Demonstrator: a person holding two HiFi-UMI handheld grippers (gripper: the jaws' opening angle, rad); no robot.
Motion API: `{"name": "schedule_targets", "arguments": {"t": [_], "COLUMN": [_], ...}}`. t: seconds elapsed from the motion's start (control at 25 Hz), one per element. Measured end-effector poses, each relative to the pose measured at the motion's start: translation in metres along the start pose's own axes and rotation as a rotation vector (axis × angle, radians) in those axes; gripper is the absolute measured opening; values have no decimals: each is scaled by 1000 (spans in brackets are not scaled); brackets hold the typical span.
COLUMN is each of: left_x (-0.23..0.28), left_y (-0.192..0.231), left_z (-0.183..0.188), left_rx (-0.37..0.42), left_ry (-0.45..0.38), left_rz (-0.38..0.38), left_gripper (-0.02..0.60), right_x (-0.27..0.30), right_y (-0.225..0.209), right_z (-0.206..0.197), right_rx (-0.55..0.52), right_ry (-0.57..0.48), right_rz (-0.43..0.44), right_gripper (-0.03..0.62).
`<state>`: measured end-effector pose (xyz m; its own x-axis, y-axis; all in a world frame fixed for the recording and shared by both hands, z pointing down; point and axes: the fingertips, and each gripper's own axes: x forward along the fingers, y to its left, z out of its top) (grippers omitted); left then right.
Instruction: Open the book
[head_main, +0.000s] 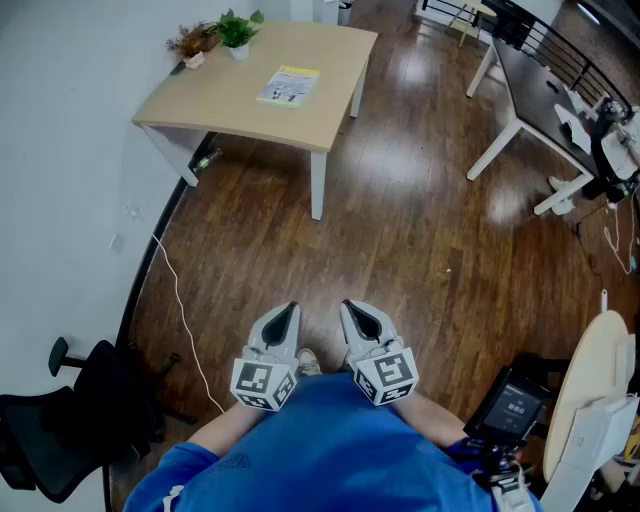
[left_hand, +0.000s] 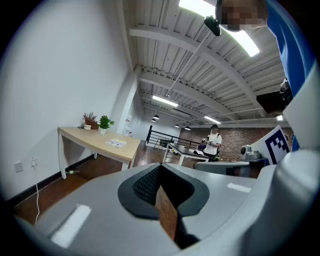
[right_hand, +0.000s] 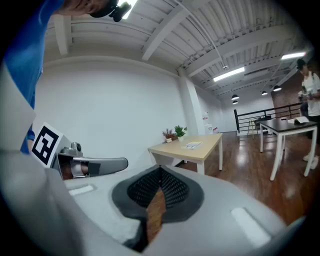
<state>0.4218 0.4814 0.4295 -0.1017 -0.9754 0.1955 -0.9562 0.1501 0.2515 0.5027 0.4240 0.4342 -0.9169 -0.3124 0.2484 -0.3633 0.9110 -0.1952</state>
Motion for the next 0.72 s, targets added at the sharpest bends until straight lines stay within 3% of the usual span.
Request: {"name": "schedule_targets", "arguments": {"t": [0.44,0.72], "left_x": [-9,17], "left_y": [45,65], "left_z": [-4,6], "left_rx": [-33,-45], "left_ry": [5,-5], "left_rz": [-3,13], "left_gripper": [8,8], "right_x": [33,66], "right_y": [23,9], "right_z": [-4,4], "right_rx": [17,5], "right_ry": [-5,-5], "right_rz": [-15,-6], "right_gripper": [2,2]}}
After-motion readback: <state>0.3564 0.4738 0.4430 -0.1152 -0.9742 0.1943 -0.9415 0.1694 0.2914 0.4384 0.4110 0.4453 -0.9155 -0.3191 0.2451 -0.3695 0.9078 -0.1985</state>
